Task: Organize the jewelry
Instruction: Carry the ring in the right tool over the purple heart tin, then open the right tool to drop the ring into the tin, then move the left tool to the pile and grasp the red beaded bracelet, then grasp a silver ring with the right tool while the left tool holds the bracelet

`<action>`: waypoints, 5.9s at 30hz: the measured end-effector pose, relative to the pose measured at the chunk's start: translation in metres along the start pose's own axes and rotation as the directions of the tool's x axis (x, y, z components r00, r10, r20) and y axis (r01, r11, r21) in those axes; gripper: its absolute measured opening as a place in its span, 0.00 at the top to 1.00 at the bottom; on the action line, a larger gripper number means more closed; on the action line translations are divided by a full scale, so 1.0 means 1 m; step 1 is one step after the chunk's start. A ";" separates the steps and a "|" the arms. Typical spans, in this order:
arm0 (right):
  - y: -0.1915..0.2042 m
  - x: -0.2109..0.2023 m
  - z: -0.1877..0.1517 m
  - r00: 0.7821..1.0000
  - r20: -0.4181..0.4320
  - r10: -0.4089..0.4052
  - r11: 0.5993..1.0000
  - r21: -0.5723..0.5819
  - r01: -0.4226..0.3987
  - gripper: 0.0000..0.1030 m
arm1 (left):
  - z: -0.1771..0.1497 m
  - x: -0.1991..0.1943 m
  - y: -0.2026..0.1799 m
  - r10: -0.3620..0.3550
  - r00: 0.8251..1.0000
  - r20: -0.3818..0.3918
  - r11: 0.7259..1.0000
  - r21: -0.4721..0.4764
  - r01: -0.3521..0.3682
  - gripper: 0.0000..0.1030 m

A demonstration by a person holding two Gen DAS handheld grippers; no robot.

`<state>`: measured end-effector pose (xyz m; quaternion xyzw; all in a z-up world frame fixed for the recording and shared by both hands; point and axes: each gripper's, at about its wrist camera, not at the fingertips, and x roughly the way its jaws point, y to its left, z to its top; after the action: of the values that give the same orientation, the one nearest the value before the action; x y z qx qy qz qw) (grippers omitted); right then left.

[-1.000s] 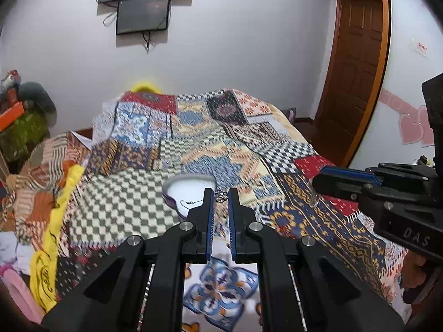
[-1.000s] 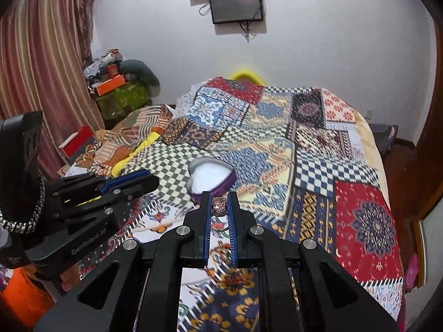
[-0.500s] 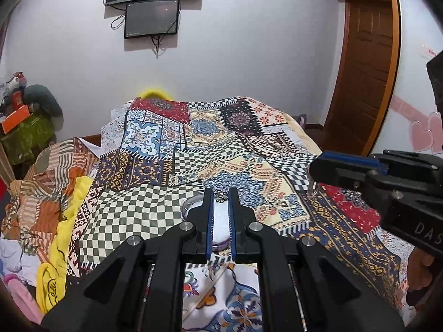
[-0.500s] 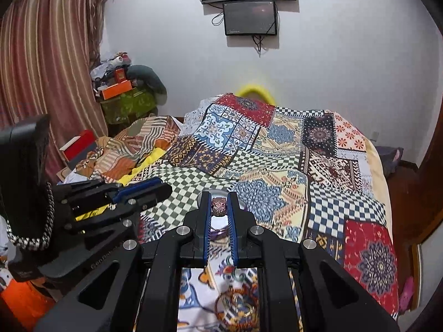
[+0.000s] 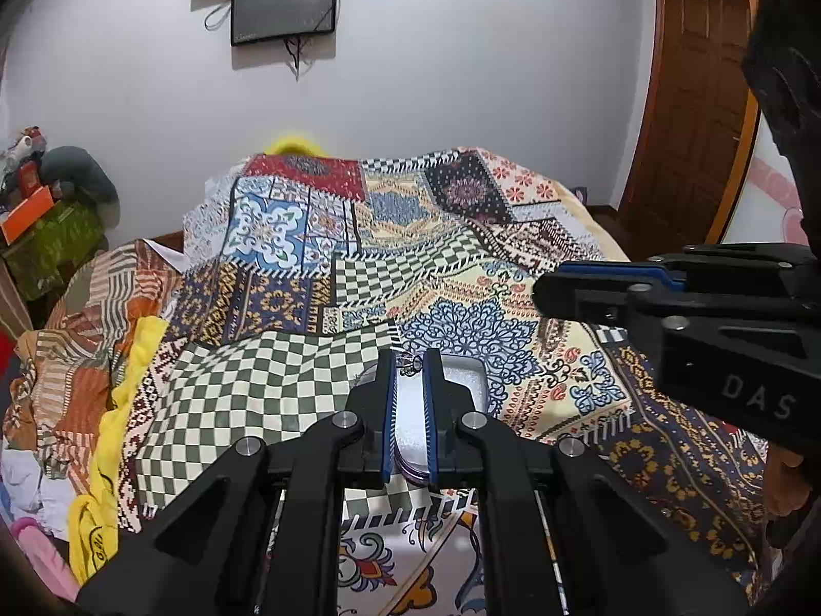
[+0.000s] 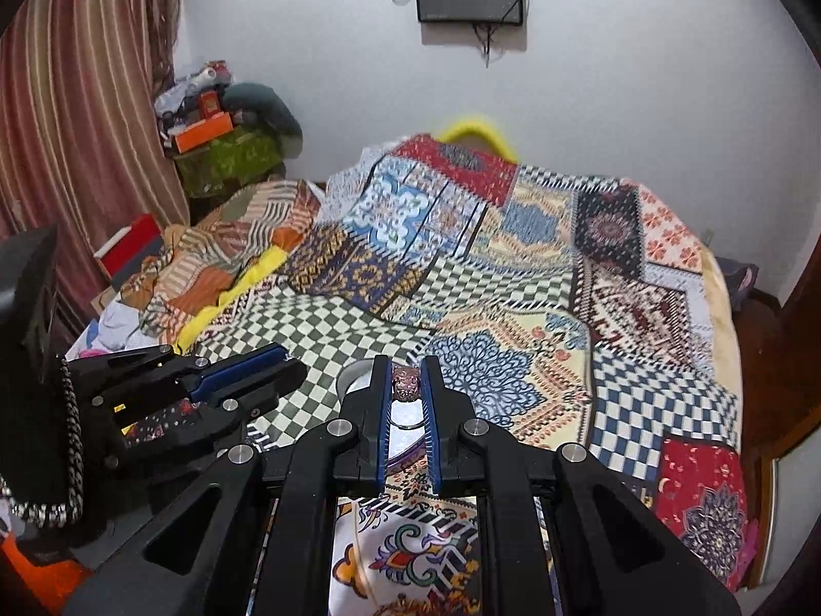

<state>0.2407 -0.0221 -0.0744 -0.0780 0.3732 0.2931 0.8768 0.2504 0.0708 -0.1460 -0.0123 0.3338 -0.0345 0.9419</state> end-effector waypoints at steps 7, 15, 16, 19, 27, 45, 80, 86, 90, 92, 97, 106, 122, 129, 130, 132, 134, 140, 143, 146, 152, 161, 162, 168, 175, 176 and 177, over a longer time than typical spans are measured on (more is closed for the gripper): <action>-0.008 0.033 -0.001 0.994 -0.107 0.038 0.999 0.018 -0.037 0.90 | -0.005 0.035 0.003 -0.034 0.996 -0.080 0.999 -0.004 0.034 0.92; -0.022 0.070 -0.004 0.970 -0.228 0.082 0.995 0.069 -0.068 0.90 | -0.014 0.063 0.005 -0.075 0.986 -0.150 0.997 -0.006 0.075 0.92; -0.024 0.073 -0.004 0.966 -0.242 0.091 0.994 0.078 -0.074 0.90 | -0.015 0.064 0.004 -0.075 0.985 -0.154 0.997 0.000 0.076 0.92; -0.030 0.082 -0.004 0.957 -0.269 0.110 0.991 0.102 -0.085 0.90 | -0.018 0.068 0.000 -0.076 0.983 -0.167 0.997 0.014 0.079 0.92; -0.030 0.096 -0.006 0.943 -0.313 0.117 0.991 0.105 -0.088 0.90 | -0.022 0.073 -0.002 -0.072 0.979 -0.192 0.997 0.028 0.078 0.92; -0.018 0.055 -0.003 0.966 -0.249 0.066 0.998 0.040 -0.058 0.79 | -0.016 0.032 0.013 -0.050 0.986 -0.159 0.998 -0.035 0.045 0.70; -0.014 -0.078 -0.089 0.988 -0.074 -0.134 0.991 -0.008 0.134 0.63 | -0.062 -0.062 -0.041 -0.079 0.982 -0.168 0.997 -0.002 0.080 0.62; -0.028 -0.072 -0.114 0.983 -0.129 -0.133 0.990 0.022 0.137 0.63 | -0.074 -0.046 -0.058 -0.116 0.970 -0.211 0.993 0.000 0.119 0.62; -0.035 -0.069 -0.125 0.980 -0.149 -0.132 0.989 0.038 0.139 0.63 | -0.079 -0.034 -0.068 -0.141 0.963 -0.229 0.989 0.001 0.146 0.62; -0.038 -0.067 -0.129 0.979 -0.157 -0.127 0.990 0.048 0.136 0.63 | -0.080 -0.029 -0.071 -0.160 0.958 -0.238 0.987 -0.004 0.163 0.62; -0.039 -0.060 -0.132 0.979 -0.167 -0.120 0.991 0.037 0.128 0.63 | -0.081 -0.020 -0.077 -0.193 0.952 -0.238 0.981 -0.018 0.194 0.68; -0.036 -0.041 -0.131 0.979 -0.191 -0.070 0.996 0.031 0.078 0.63 | -0.082 0.000 -0.079 -0.254 0.926 -0.280 0.967 -0.055 0.249 0.84; -0.050 -0.045 -0.137 0.979 -0.191 -0.075 0.994 0.063 0.089 0.63 | -0.079 0.016 -0.100 -0.218 0.933 -0.287 0.968 0.057 0.244 0.98; -0.053 -0.049 -0.138 0.980 -0.185 -0.075 0.993 0.081 0.091 0.63 | -0.079 -0.003 -0.101 -0.194 0.952 -0.236 0.974 0.071 0.216 0.99; -0.054 -0.050 -0.138 0.980 -0.184 -0.075 0.993 0.081 0.091 0.63 | -0.077 -0.008 -0.099 -0.200 0.954 -0.225 0.974 0.062 0.219 0.99; -0.054 -0.054 -0.137 0.981 -0.178 -0.076 0.992 0.082 0.092 0.63 | -0.073 -0.016 -0.096 -0.209 0.957 -0.203 0.974 0.049 0.223 0.99; -0.054 -0.056 -0.136 0.982 -0.173 -0.075 0.992 0.083 0.090 0.63 | -0.071 -0.024 -0.093 -0.196 0.964 -0.178 0.977 0.047 0.207 0.99; -0.048 -0.060 -0.135 0.984 -0.168 -0.067 0.994 0.071 0.080 0.63 | -0.074 -0.042 -0.075 -0.170 0.973 -0.154 0.984 0.022 0.176 0.99; -0.042 -0.057 -0.136 0.982 -0.178 -0.059 0.996 0.050 0.069 0.63 | -0.082 -0.044 -0.066 -0.157 0.974 -0.164 0.987 0.010 0.161 0.99; -0.034 -0.049 -0.139 0.978 -0.203 -0.039 0.999 0.024 0.045 0.63 | -0.092 -0.041 -0.058 -0.146 0.972 -0.184 0.989 -0.002 0.148 0.99; -0.022 -0.032 -0.142 0.972 -0.228 -0.051 0.999 -0.023 0.047 0.63 | -0.104 -0.035 -0.048 -0.145 0.968 -0.205 0.989 -0.037 0.141 0.99; -0.022 -0.032 -0.141 0.974 -0.220 -0.051 0.999 -0.020 0.047 0.81 | -0.098 -0.042 -0.047 -0.148 0.974 -0.172 0.989 -0.049 0.142 0.99; -0.023 -0.032 -0.141 0.974 -0.219 -0.050 0.999 -0.016 0.048 0.81 | -0.097 -0.044 -0.047 -0.148 0.975 -0.166 0.989 -0.051 0.141 0.99; -0.023 -0.043 -0.133 0.981 -0.187 -0.048 0.999 0.007 0.050 0.81 | -0.086 -0.052 -0.044 -0.130 0.982 -0.136 0.991 -0.048 0.125 0.99; -0.022 -0.056 -0.113 0.991 -0.122 -0.055 0.998 0.013 0.057 0.81 | -0.069 -0.063 -0.034 -0.112 0.990 -0.081 0.992 -0.062 0.107 0.99; -0.022 -0.058 -0.110 0.992 -0.113 -0.054 0.998 0.014 0.056 0.81 | -0.067 -0.064 -0.033 -0.109 0.991 -0.074 0.992 -0.064 0.105 0.99; -0.021 -0.058 -0.106 0.993 -0.105 -0.054 0.998 0.014 0.056 0.81 | -0.064 -0.065 -0.032 -0.106 0.992 -0.067 0.993 -0.065 0.101 0.99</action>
<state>0.1562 -0.1038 -0.1108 -0.0962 0.4188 0.2611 0.8644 0.1580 0.0441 -0.1537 -0.0572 0.3663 -0.0736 0.9258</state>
